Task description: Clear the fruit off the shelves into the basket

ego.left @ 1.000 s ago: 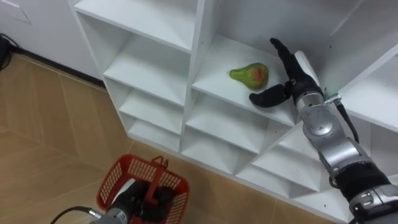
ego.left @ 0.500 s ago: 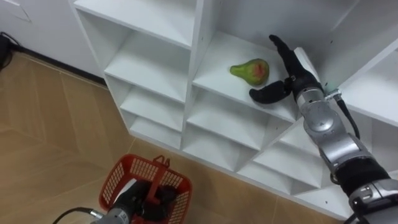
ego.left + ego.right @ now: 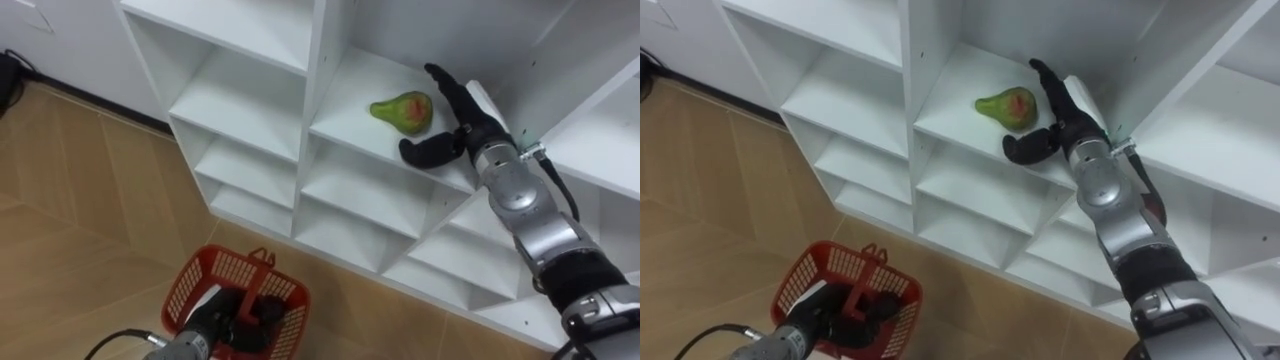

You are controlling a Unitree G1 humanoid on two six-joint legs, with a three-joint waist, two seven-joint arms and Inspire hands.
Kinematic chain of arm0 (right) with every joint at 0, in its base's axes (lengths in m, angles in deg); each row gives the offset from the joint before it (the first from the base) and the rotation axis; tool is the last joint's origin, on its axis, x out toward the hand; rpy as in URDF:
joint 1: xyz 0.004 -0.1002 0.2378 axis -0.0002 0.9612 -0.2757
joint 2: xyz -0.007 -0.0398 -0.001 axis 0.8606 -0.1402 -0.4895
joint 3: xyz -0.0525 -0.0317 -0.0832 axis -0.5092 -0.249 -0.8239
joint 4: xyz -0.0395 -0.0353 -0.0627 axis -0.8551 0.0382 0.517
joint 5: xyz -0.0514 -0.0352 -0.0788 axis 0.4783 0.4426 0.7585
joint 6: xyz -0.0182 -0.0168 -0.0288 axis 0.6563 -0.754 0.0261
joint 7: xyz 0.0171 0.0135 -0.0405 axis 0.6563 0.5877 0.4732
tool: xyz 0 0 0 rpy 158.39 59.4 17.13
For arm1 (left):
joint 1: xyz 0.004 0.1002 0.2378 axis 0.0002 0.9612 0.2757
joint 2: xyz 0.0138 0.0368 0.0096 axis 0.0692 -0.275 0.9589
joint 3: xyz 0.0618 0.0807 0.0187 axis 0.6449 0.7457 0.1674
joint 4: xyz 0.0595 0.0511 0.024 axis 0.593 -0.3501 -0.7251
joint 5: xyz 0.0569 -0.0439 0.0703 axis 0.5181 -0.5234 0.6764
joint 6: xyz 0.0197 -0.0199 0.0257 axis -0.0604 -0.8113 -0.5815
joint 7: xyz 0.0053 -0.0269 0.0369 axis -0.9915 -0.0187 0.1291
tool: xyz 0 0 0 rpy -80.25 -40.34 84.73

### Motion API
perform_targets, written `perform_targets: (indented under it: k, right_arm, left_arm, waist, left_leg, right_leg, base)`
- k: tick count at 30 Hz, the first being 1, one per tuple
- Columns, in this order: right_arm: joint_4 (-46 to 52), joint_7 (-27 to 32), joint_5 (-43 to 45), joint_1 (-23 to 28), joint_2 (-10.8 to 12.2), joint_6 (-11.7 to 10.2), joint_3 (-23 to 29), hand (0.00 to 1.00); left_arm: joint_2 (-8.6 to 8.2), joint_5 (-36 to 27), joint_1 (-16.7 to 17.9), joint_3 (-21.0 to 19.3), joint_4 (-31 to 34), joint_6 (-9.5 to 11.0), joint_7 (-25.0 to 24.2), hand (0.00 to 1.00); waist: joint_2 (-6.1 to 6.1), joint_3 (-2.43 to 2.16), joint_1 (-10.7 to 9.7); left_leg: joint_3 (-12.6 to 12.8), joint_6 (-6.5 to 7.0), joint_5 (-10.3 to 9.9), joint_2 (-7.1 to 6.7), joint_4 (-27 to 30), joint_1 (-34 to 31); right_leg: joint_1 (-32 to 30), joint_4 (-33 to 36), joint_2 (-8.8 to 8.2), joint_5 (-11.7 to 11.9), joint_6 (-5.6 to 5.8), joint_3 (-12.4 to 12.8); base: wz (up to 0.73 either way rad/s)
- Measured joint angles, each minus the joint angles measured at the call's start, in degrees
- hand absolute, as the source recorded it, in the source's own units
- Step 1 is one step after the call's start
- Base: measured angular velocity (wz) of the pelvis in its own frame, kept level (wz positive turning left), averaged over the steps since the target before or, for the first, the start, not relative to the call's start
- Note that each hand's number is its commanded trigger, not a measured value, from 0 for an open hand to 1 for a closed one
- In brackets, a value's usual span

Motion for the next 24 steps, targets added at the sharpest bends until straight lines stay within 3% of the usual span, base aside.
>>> perform_targets:
  k: [24]
  right_arm:
    - [-0.32, -1.66, 3.97, 0.00, -0.12, 0.05, 0.01, 0.00]
  left_arm:
    - [0.20, 0.02, -0.28, -0.04, -0.57, 0.43, -1.14, 1.00]
  waist:
    - [-0.53, 0.05, -0.05]
  left_leg:
    - [0.00, 0.00, 0.00, -0.01, 0.16, -0.12]
  right_leg:
    - [-0.01, 0.05, -0.03, 0.05, -0.08, 0.06]
  base:
    - [0.00]
